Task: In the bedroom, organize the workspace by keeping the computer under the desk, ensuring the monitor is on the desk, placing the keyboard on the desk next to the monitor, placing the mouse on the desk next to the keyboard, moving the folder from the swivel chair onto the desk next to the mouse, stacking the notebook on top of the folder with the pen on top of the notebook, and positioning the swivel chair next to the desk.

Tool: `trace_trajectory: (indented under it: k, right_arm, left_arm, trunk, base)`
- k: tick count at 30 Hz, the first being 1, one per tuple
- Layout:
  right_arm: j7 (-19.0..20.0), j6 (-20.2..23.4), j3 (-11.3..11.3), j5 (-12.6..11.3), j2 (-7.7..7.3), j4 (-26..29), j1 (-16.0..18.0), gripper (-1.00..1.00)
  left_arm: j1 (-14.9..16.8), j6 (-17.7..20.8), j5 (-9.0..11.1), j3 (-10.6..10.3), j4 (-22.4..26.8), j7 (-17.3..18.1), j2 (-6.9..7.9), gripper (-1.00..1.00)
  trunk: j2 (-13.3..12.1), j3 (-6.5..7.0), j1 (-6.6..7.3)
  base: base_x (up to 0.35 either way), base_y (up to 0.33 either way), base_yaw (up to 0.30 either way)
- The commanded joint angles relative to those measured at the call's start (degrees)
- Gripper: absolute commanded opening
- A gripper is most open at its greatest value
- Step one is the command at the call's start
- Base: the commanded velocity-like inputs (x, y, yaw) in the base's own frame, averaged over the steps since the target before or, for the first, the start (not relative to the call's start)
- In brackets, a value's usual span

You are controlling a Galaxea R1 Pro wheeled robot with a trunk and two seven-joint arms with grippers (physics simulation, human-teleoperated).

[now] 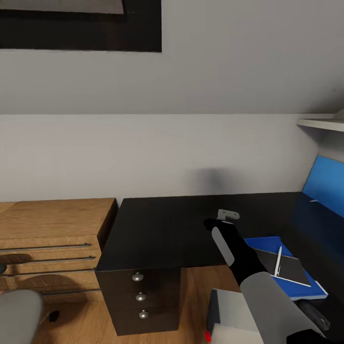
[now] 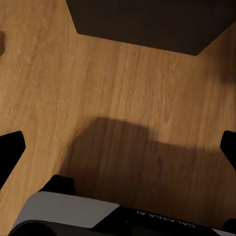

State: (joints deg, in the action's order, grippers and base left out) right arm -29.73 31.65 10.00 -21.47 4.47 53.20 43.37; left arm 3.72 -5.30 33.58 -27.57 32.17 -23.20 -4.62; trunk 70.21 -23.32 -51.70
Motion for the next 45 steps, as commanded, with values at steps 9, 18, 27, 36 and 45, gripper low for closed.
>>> trace_trajectory:
  k: [9, 18, 27, 36, 45]
  right_arm:
    - [-0.52, 0.08, 0.19, -0.64, 0.01, -0.02, 0.05, 1.0]
    - [-0.34, 0.04, 0.18, -0.67, -0.03, -0.29, 0.05, 1.0]
    - [0.26, -0.61, 4.19, -0.79, 0.06, -3.03, 0.05, 1.0]
    - [3.77, -14.43, 6.97, -0.71, 0.1, -6.8, -4.43, 1.0]
    - [1.78, -26.74, 17.07, -0.6, 0.0, -6.12, -16.53, 1.0]
  left_arm:
    - [0.06, -0.19, 0.93, -0.17, -0.03, -0.42, 0.06, 1.0]
    - [0.06, 0.19, 0.95, -0.09, -3.5, -0.07, 0.18, 1.0]
    - [0.06, -1.0, 0.72, -0.09, -4.26, -0.06, 0.36, 1.0]
    - [0.06, -8.74, 0.91, -0.07, -4.22, -0.35, 3.24, 1.0]
    - [0.06, -8.84, 1.36, 3.56, -5.77, -0.1, 5.11, 1.0]
  trunk:
    - [0.04, -0.07, 0.0]
    - [0.04, -0.07, 0.0]
    - [0.04, -0.07, 0.0]
    - [0.04, -0.07, 0.0]
    - [0.04, -0.07, 0.0]
  base:
    - [-0.263, 0.0, 0.0]
    - [-0.333, 0.0, 0.0]
    - [-0.161, 0.0, 0.0]
    - [-0.01, 0.0, 0.0]
    - [0.0, 0.0, 0.0]
